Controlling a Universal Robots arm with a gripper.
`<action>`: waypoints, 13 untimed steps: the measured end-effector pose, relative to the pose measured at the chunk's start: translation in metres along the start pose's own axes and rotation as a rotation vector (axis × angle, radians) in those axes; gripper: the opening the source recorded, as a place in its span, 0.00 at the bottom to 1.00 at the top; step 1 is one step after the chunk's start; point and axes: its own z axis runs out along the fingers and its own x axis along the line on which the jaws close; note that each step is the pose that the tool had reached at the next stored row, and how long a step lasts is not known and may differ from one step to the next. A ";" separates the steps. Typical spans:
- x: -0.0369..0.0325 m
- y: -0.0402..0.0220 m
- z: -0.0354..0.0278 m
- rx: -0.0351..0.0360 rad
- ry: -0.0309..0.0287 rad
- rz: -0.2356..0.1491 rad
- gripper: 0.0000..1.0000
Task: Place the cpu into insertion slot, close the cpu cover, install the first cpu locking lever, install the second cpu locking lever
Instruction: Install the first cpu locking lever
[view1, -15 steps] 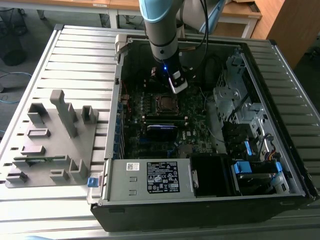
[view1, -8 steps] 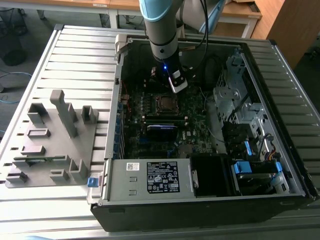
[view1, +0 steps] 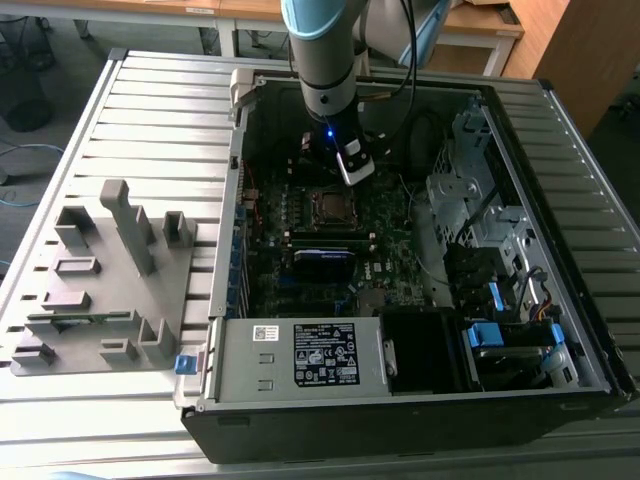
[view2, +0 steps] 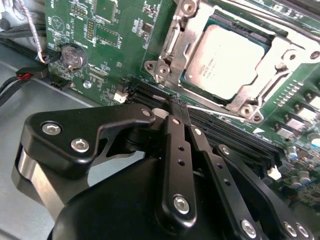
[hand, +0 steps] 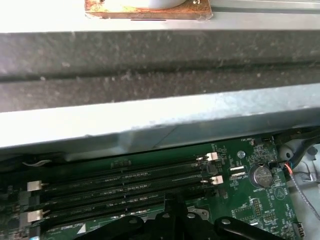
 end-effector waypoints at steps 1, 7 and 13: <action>-0.0001 0.0002 -0.0006 0.0022 0.0045 0.002 0.11; -0.0001 0.0011 -0.0005 0.0072 0.0129 0.016 0.11; 0.0006 0.0044 0.0003 0.0111 0.0108 0.034 0.11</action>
